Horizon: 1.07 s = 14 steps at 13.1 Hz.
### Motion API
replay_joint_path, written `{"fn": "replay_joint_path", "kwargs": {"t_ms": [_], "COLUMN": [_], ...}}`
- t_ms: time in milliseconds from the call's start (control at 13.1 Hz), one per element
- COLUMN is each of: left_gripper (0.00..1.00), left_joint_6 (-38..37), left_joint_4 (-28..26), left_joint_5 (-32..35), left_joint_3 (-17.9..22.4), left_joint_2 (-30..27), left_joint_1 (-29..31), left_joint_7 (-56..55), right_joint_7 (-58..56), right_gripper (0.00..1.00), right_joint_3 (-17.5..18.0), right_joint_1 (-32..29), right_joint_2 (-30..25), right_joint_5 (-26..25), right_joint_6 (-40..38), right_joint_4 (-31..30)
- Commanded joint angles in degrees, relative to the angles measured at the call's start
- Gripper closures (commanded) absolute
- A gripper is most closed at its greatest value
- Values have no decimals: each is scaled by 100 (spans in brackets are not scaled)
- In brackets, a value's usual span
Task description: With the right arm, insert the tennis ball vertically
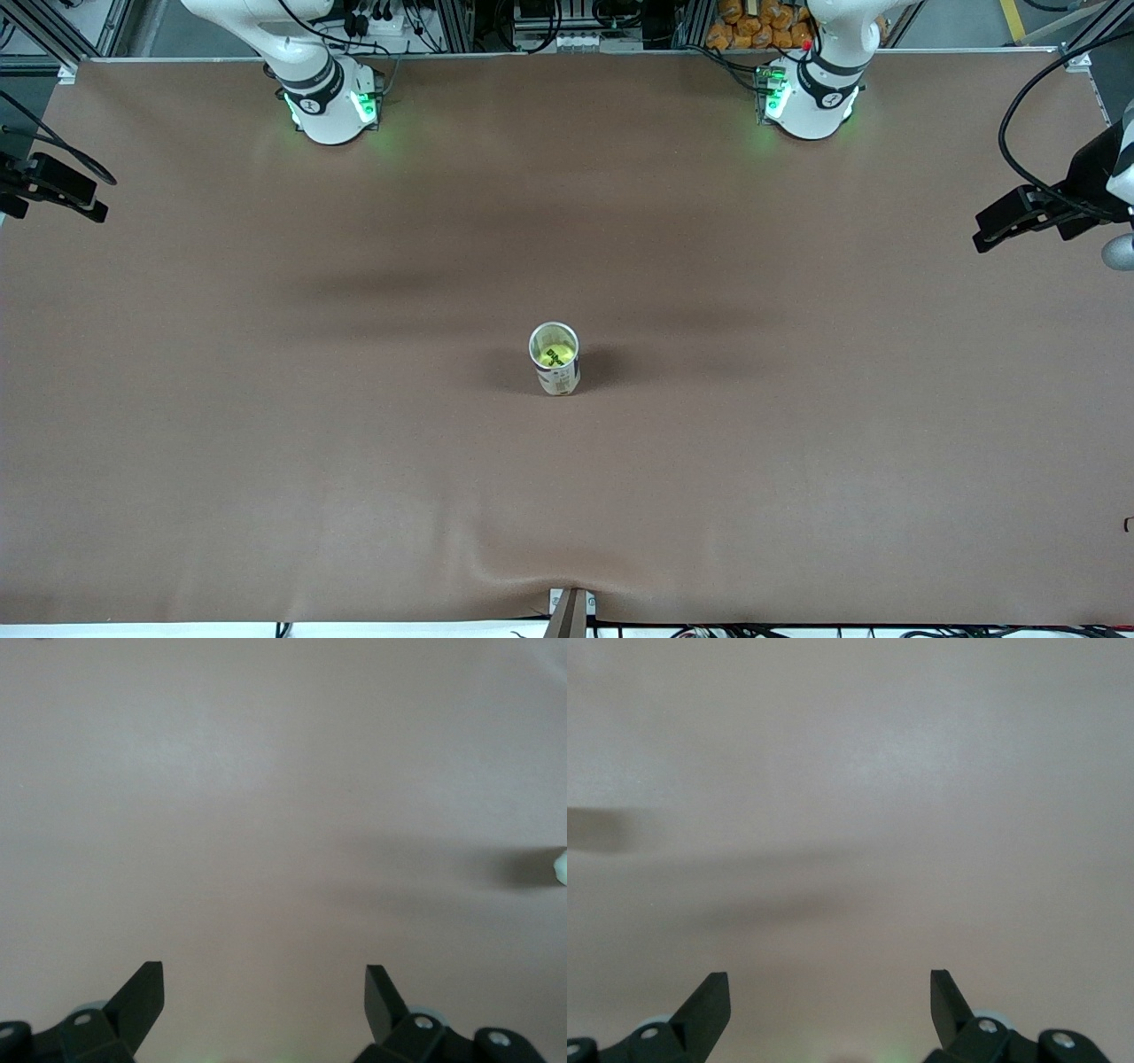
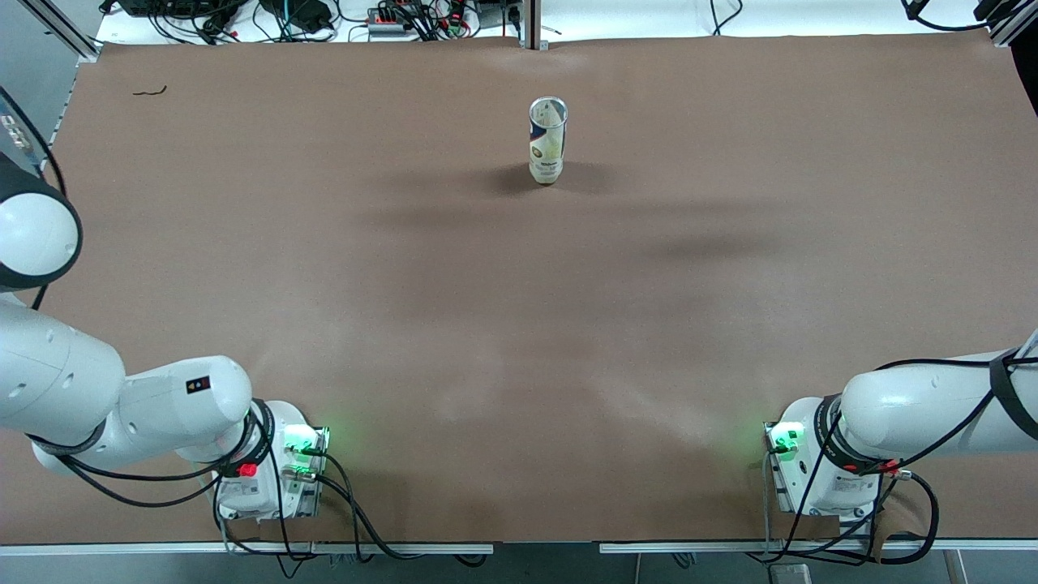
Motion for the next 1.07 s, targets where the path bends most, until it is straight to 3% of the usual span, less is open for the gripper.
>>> {"fn": "replay_joint_path", "kwargs": {"t_ms": [0,229,990], "left_gripper": [0,0,0], "left_joint_6": [6,-82,173], "left_joint_4": [-406,-626,-1417], "left_joint_5": [-226,-226,-218], "left_joint_3": [852,1399,1478], "left_joint_2": [-334,-476,-1161], "left_joint_1": [-595,-1098,-1133], "left_joint_7": [292,293,284], "right_joint_7": [-50,-50,-50], "right_gripper": [0,0,0], "right_joint_3": [8,8,8], "right_joint_1": [49,58,66], "right_joint_2": [-3,-3,6], "right_joint_5": [-64,-64,-55], "right_joint_6": [1,19,19], "right_joint_4": [40,40,40]}}
